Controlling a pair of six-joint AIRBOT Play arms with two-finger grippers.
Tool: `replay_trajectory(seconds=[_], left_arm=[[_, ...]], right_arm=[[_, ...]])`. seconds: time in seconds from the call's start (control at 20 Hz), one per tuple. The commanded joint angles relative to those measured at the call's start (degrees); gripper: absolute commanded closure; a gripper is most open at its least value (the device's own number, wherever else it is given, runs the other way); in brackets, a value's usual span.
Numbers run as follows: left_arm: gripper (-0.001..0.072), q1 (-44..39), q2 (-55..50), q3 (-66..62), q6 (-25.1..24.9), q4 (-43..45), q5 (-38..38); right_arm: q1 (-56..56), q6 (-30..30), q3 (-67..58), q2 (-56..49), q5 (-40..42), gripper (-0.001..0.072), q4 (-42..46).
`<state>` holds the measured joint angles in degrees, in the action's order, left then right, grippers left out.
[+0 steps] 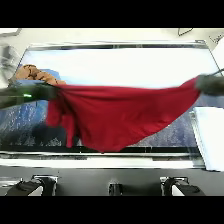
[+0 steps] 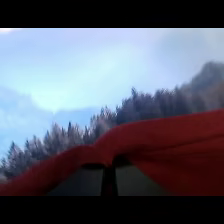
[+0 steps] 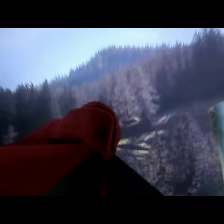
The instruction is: Fold the clothes and pants, and hang the long-sleeved shirts on hangers.
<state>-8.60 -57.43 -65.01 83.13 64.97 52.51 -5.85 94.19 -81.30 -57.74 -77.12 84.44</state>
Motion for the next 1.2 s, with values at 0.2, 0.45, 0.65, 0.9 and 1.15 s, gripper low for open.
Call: replay_trajectory(seconds=[0.2, 0.45, 0.65, 0.9, 1.15], left_arm=[[0.0312, -3.0, -30.6, 4.1, 4.3, -16.5, 5.2], [0.0000, 11.0, -30.7, -6.3, 1.7, -4.7, 28.4], [0.0000, 24.7, -26.8, -5.3, 1.7, 3.0, 34.9], [0.0001, 25.2, -26.9, 11.8, -2.8, -6.2, 24.1], [0.0002, 19.5, -28.6, 16.9, -5.8, -13.0, 18.5]], right_arm=[[0.0, 2.6, 13.7, -16.7, -0.2, 0.0674, -6.3], [0.0, 1.0, 13.7, -17.1, -1.4, 0.0674, -6.0], [0.0, 0.6, 13.7, -17.1, -2.1, 0.0673, -6.0], [0.0, 0.7, 13.7, -17.1, -2.9, 0.0673, -7.1], [0.0, 0.7, 13.7, -17.1, -3.0, 0.0673, -7.4]])
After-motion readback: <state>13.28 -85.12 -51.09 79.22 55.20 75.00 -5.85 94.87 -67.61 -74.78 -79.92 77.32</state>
